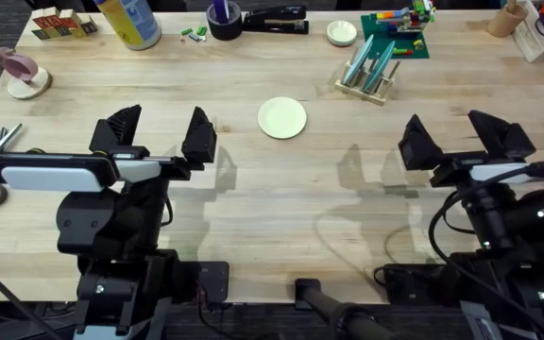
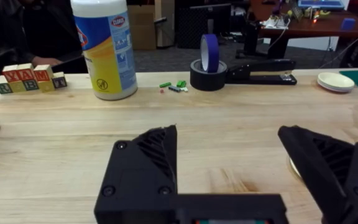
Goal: Pick up the plates from the table one by one and place each into a slot on the dish rack.
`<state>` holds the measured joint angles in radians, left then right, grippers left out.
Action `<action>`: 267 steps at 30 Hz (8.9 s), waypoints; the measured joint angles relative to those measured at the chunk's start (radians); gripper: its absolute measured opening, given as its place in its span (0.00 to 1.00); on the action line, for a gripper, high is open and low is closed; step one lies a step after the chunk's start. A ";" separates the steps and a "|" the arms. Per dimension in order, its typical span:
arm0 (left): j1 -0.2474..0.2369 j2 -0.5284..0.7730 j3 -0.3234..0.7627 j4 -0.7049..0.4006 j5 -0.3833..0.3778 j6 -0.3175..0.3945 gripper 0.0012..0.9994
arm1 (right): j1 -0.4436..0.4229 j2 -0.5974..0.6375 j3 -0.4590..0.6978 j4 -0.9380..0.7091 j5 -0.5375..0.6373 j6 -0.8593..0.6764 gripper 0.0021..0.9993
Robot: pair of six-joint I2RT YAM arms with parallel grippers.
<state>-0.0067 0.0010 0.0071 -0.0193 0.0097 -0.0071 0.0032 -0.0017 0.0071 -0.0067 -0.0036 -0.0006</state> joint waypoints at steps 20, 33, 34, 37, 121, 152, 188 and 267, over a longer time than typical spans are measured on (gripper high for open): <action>0.000 0.000 0.000 -0.022 0.020 0.000 0.99 | -0.002 0.000 0.002 -0.005 0.002 0.000 0.99; 0.000 0.000 0.111 -0.066 0.036 0.034 0.99 | -0.002 0.002 0.129 -0.080 0.002 -0.008 0.99; 0.000 0.000 0.142 -0.081 0.042 0.035 0.99 | -0.002 0.002 0.159 -0.102 0.002 -0.009 0.99; 0.000 0.000 0.234 -0.151 0.054 0.035 0.99 | -0.002 0.002 0.246 -0.172 0.002 -0.012 0.99; 0.000 1.121 1.664 -1.331 0.153 0.045 0.04 | -0.002 1.081 1.550 -1.244 -0.020 -0.210 1.00; 0.000 1.492 1.448 -1.073 0.518 0.041 0.04 | -0.002 1.081 1.550 -1.248 -0.020 -0.210 1.00; -0.067 1.823 1.258 -0.792 0.765 0.060 0.04 | -0.002 1.081 1.550 -1.248 -0.019 -0.210 1.00; -0.076 2.085 1.281 -0.679 0.916 0.044 0.04 | -0.002 1.081 1.550 -1.249 -0.020 -0.210 0.99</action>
<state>-0.0826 2.0861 1.2877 -0.6987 0.9257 0.0372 0.0013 1.0796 1.5574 -1.2552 -0.0235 -0.2104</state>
